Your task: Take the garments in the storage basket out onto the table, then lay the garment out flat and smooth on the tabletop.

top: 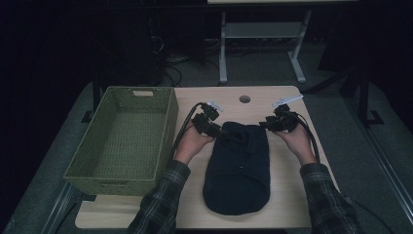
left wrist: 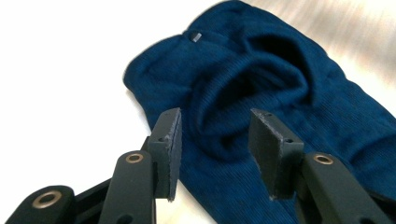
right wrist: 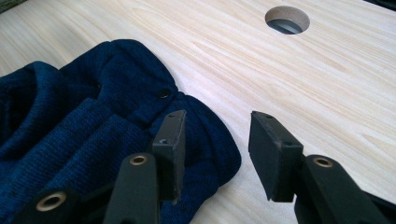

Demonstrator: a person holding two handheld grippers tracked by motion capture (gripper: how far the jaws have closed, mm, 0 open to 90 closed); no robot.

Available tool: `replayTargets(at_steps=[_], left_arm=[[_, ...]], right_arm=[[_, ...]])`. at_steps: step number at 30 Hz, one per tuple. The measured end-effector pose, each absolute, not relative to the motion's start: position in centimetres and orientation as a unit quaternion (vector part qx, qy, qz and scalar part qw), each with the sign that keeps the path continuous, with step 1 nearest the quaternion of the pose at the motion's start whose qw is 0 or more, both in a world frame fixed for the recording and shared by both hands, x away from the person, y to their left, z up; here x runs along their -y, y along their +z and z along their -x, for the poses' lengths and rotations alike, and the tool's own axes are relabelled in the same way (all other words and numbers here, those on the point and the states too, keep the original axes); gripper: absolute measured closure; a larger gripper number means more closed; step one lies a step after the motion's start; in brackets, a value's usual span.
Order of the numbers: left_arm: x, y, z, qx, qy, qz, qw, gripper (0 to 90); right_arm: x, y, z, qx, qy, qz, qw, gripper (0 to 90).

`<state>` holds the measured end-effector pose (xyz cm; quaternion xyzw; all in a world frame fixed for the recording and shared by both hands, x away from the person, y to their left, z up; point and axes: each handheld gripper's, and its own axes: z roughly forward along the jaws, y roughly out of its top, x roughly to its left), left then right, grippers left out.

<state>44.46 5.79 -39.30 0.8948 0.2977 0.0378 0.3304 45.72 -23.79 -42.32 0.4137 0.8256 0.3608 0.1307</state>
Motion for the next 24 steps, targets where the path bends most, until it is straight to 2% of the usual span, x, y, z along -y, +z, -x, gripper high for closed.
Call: replayTargets(at_steps=[13,24], left_arm=[[-4.0,-40.8,-49.3,-0.303,0.052,-0.893,0.328,51.6],[-3.7,-42.8,-51.8,-0.306,0.049,-0.889,0.337,48.9]], right_arm=[[24.2,-42.8,-46.0,-0.82,0.362,-0.424,0.129,53.1],[24.7,-43.8,-46.6,-0.819,0.354,-0.434,0.124,53.1]])
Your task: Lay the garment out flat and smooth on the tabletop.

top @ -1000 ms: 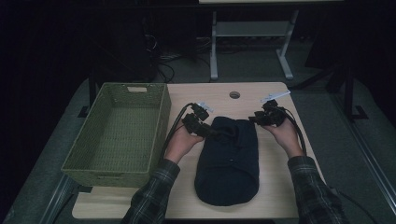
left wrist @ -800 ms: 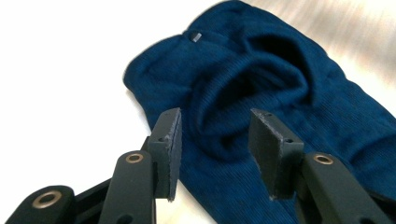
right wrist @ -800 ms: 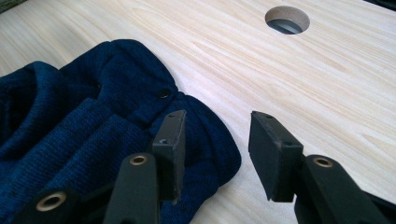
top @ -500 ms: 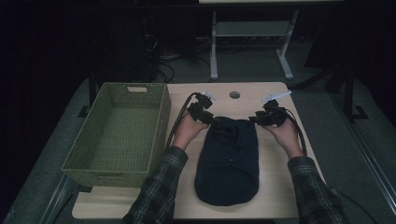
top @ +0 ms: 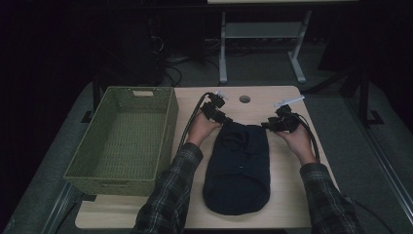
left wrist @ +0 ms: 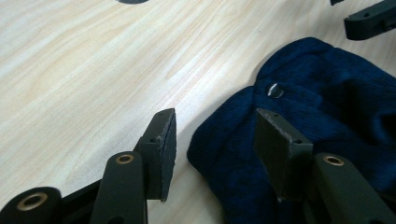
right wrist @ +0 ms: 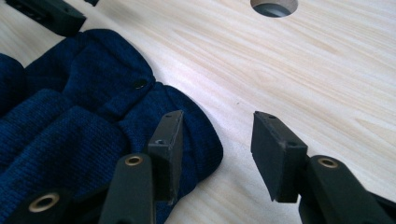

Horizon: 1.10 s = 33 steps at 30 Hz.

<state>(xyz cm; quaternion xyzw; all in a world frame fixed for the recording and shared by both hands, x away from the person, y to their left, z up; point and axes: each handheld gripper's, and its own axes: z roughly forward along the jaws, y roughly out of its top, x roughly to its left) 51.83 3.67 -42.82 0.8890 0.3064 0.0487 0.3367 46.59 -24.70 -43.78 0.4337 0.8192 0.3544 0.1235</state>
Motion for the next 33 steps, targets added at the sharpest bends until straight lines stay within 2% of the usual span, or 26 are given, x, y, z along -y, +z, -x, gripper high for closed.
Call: replayTargets(at_steps=[16,20,23,27,29,33], left_arm=[[-3.4,-45.5,-52.6,-0.309,0.037,-0.901,0.303,47.5],[-3.4,-45.7,-52.6,-0.302,0.028,-0.902,0.307,52.7],[-3.3,-45.7,-52.5,-0.296,0.024,-0.904,0.308,60.5],[-3.2,-45.7,-52.4,-0.293,0.014,-0.905,0.309,67.7],[-3.2,-45.6,-52.4,-0.295,0.009,-0.904,0.308,72.2],[-3.1,-45.5,-52.2,-0.293,0.008,-0.908,0.299,76.5]], right_arm=[[24.3,-45.6,-47.2,-0.824,0.338,-0.443,0.1,53.3],[24.1,-46.0,-47.4,-0.823,0.34,-0.445,0.096,53.4],[24.0,-46.4,-47.6,-0.823,0.338,-0.449,0.086,54.4],[24.2,-46.6,-47.6,-0.821,0.34,-0.453,0.074,59.9],[24.0,-46.5,-47.6,-0.822,0.339,-0.452,0.065,67.7],[23.8,-46.4,-47.6,-0.825,0.338,-0.449,0.058,77.5]])
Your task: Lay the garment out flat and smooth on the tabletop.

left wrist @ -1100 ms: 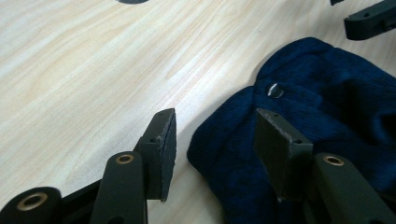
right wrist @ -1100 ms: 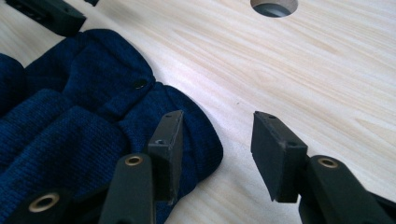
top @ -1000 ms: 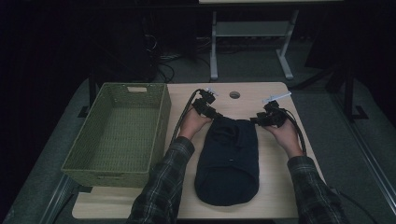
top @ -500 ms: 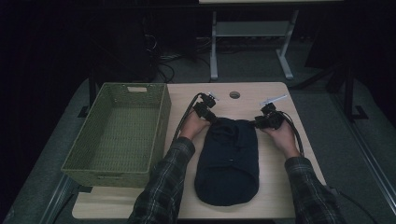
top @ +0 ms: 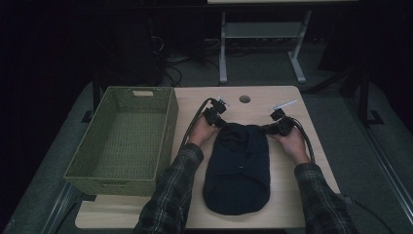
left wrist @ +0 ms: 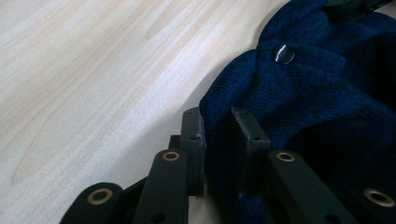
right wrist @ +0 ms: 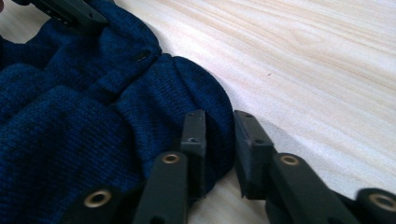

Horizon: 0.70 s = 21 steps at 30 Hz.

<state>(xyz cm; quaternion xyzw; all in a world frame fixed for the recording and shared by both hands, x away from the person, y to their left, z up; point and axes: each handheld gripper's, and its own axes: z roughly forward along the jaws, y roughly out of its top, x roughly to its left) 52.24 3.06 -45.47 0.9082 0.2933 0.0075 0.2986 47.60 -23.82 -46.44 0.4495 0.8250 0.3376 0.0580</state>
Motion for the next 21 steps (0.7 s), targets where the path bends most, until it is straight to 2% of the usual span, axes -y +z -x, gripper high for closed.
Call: replayTargets(at_steps=[9,21], left_arm=[[-4.1,-44.7,-51.5,-0.307,0.008,-0.901,0.305,78.6],[-6.7,-40.3,-50.2,-0.315,0.061,-0.88,0.351,78.6]], right_arm=[[23.0,-45.1,-47.4,-0.838,0.327,-0.43,0.081,81.5],[21.4,-40.4,-47.8,-0.849,0.335,-0.391,0.121,81.4]])
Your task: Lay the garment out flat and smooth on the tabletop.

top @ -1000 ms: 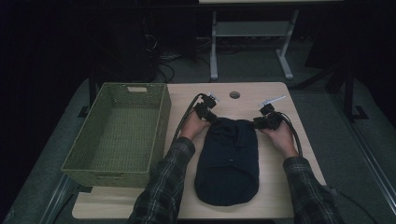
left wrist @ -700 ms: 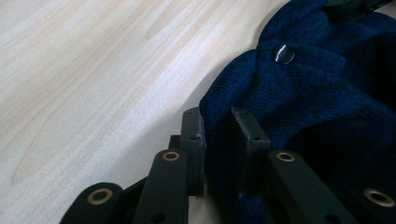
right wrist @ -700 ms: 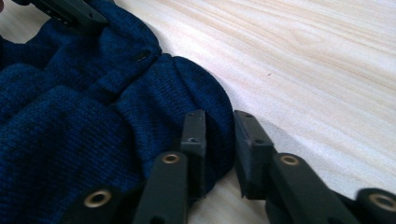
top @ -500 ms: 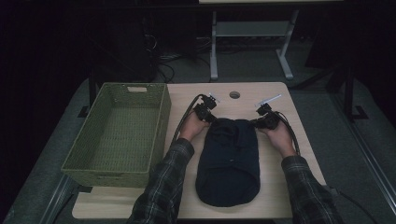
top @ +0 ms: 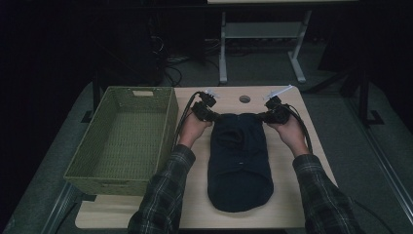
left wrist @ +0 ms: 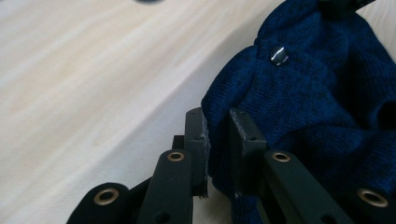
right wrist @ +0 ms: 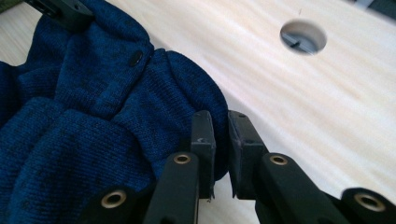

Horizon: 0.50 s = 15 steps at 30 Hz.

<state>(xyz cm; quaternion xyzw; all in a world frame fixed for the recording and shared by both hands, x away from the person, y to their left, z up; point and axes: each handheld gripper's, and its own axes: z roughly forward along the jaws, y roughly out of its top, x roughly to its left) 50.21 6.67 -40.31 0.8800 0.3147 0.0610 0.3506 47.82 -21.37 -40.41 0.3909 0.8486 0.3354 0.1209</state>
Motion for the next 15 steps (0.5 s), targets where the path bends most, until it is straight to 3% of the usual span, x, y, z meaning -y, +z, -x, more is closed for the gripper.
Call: replayTargets(at_steps=[15], left_arm=[[-7.5,-34.9,-49.4,-0.289,0.118,-0.87,0.381,78.6]], right_arm=[[21.5,-36.0,-47.5,-0.835,0.377,-0.369,0.155,81.2]])
